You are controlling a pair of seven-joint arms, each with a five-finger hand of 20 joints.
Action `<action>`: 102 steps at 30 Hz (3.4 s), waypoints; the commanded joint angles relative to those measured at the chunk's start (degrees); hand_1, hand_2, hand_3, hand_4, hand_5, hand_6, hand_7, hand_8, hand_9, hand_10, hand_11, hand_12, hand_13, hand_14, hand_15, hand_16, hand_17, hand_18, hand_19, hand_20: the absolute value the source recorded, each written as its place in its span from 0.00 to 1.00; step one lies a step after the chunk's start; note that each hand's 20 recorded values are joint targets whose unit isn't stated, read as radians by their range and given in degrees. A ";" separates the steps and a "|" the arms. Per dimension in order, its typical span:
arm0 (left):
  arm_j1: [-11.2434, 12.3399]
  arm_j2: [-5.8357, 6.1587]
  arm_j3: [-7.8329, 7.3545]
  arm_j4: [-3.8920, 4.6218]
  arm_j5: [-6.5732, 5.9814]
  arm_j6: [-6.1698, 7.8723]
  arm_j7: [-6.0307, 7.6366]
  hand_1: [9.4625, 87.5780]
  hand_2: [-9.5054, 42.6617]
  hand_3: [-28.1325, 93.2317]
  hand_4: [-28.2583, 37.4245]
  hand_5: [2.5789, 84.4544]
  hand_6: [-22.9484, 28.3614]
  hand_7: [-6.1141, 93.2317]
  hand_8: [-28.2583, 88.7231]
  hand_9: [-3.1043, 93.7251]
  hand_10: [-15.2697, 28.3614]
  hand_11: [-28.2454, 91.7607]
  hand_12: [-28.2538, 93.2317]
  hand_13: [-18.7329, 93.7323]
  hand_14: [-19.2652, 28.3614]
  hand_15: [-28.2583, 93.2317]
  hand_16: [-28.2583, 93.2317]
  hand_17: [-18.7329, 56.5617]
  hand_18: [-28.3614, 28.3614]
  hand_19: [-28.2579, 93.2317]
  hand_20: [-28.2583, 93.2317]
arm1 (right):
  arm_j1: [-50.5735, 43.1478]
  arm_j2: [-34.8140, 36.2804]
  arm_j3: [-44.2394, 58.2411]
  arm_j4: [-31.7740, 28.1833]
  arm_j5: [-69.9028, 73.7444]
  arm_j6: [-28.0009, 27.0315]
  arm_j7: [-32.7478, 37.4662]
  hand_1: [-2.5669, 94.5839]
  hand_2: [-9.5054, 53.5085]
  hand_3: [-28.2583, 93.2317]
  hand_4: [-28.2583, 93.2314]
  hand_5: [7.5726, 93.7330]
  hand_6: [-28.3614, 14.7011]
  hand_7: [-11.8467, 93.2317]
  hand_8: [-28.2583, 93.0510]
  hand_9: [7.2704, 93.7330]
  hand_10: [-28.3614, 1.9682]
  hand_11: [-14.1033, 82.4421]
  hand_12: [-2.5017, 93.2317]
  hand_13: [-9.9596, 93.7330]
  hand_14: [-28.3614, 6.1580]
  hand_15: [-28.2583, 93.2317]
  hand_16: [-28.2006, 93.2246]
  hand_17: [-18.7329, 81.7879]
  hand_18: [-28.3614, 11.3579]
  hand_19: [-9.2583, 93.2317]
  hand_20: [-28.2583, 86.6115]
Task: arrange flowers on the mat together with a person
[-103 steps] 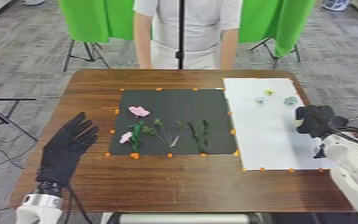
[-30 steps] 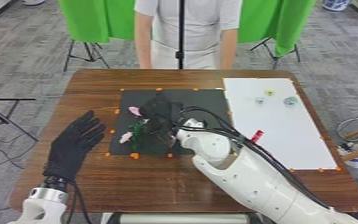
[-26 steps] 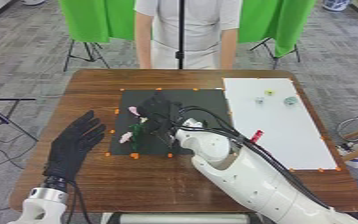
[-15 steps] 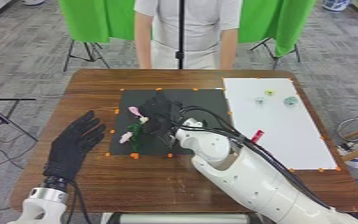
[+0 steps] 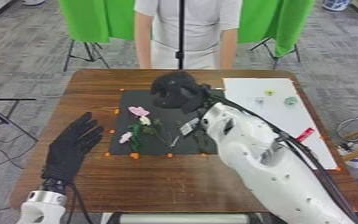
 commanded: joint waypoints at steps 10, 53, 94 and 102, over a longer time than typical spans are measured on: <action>1.30 -2.09 -1.08 -0.47 -0.14 0.17 1.22 0.21 0.23 0.83 0.05 0.39 0.51 0.26 0.16 0.32 0.63 0.41 0.37 0.38 0.71 0.46 0.24 0.13 0.89 0.60 0.32 | -44.59 7.53 51.83 -15.52 57.73 2.69 2.93 0.23 0.21 0.93 0.05 0.41 0.52 0.28 0.15 0.40 0.43 0.31 0.25 0.44 0.42 0.49 0.39 0.30 0.15 0.58 0.50; -0.23 -1.19 1.05 0.63 -0.96 0.19 1.42 0.21 0.23 0.83 0.04 0.39 0.51 0.26 0.16 0.32 0.63 0.41 0.37 0.38 0.71 0.46 0.24 0.13 0.89 0.60 0.32 | -52.39 -2.20 55.53 -16.56 64.93 6.54 1.73 0.25 0.14 0.95 0.04 0.42 0.52 0.28 0.14 0.42 0.43 0.34 0.25 0.46 0.42 0.52 0.39 0.30 0.15 0.60 0.50; -0.16 -1.91 0.80 0.55 -0.99 0.52 0.69 0.21 0.24 0.83 0.04 0.39 0.51 0.26 0.16 0.33 0.64 0.42 0.37 0.39 0.71 0.46 0.24 0.14 0.89 0.60 0.32 | -50.78 -2.03 54.12 -15.83 64.11 6.65 3.10 0.25 0.16 0.95 0.04 0.43 0.52 0.28 0.14 0.42 0.42 0.34 0.25 0.46 0.41 0.53 0.39 0.30 0.15 0.60 0.50; -0.39 -1.60 0.90 0.68 -0.85 0.18 0.81 0.21 0.24 0.83 0.04 0.39 0.51 0.26 0.16 0.33 0.64 0.42 0.37 0.39 0.71 0.46 0.24 0.14 0.89 0.60 0.32 | -51.03 -2.20 54.55 -15.86 63.99 6.48 3.04 0.25 0.16 0.95 0.04 0.43 0.52 0.28 0.14 0.42 0.43 0.34 0.25 0.46 0.41 0.53 0.39 0.30 0.15 0.60 0.50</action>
